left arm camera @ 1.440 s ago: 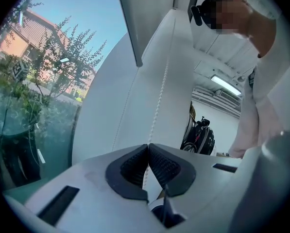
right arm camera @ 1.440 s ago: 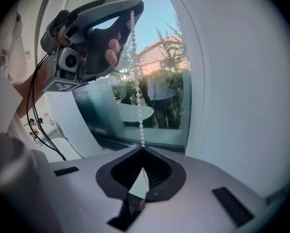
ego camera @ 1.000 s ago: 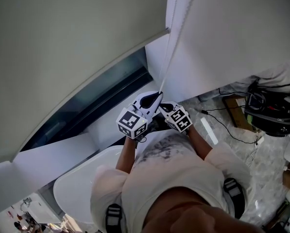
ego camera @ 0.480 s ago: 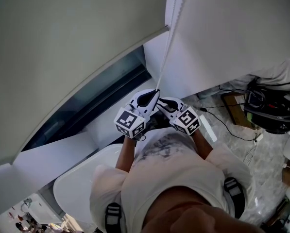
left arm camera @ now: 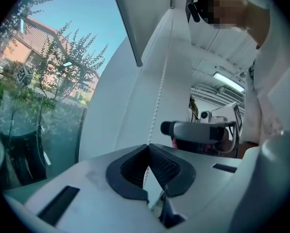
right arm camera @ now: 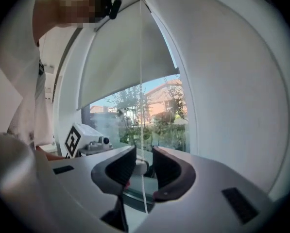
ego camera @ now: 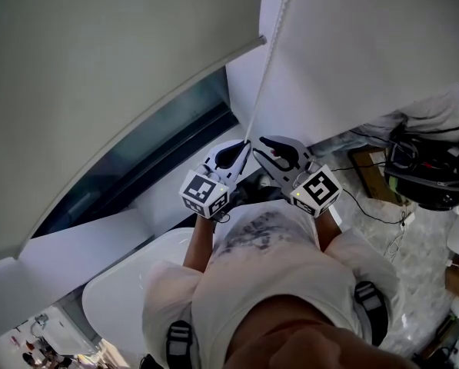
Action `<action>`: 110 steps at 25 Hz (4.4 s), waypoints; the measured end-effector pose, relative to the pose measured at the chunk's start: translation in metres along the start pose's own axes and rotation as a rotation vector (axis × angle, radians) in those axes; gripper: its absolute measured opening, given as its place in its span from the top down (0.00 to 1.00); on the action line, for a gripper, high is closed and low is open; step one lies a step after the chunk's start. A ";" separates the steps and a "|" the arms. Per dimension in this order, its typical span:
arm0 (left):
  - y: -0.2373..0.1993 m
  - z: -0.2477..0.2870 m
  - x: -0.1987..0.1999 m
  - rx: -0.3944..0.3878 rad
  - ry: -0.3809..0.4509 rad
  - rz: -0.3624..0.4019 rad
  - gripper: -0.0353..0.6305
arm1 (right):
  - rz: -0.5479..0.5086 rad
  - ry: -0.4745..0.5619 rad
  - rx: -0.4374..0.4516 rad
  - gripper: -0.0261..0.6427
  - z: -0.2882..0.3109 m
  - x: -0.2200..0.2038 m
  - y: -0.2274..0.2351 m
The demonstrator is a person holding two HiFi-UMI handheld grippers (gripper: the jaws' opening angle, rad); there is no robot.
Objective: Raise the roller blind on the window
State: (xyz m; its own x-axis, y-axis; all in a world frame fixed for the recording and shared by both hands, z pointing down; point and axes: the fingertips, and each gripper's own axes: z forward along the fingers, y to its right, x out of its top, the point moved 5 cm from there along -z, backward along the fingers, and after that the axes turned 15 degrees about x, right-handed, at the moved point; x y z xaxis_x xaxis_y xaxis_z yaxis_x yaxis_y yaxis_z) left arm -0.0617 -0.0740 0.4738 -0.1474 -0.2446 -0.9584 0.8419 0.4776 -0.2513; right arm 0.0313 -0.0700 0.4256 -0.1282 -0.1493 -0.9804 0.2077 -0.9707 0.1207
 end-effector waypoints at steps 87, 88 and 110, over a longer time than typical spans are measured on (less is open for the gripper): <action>-0.034 0.019 -0.199 0.077 -0.303 -0.070 0.94 | 0.008 -0.059 -0.056 0.87 0.033 -0.016 0.008; -0.034 0.018 -0.200 0.077 -0.305 -0.070 0.94 | 0.011 -0.058 -0.057 0.87 0.033 -0.017 0.008; -0.006 -0.015 -0.008 0.021 -0.037 0.027 0.85 | -0.004 -0.049 -0.053 0.87 0.018 -0.013 0.020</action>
State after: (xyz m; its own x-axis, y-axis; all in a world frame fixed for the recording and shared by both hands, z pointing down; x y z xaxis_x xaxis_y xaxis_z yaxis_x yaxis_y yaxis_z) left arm -0.0732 -0.0617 0.4811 -0.1056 -0.2626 -0.9591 0.8560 0.4669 -0.2220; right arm 0.0192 -0.0905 0.4435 -0.1763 -0.1553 -0.9720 0.2580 -0.9602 0.1066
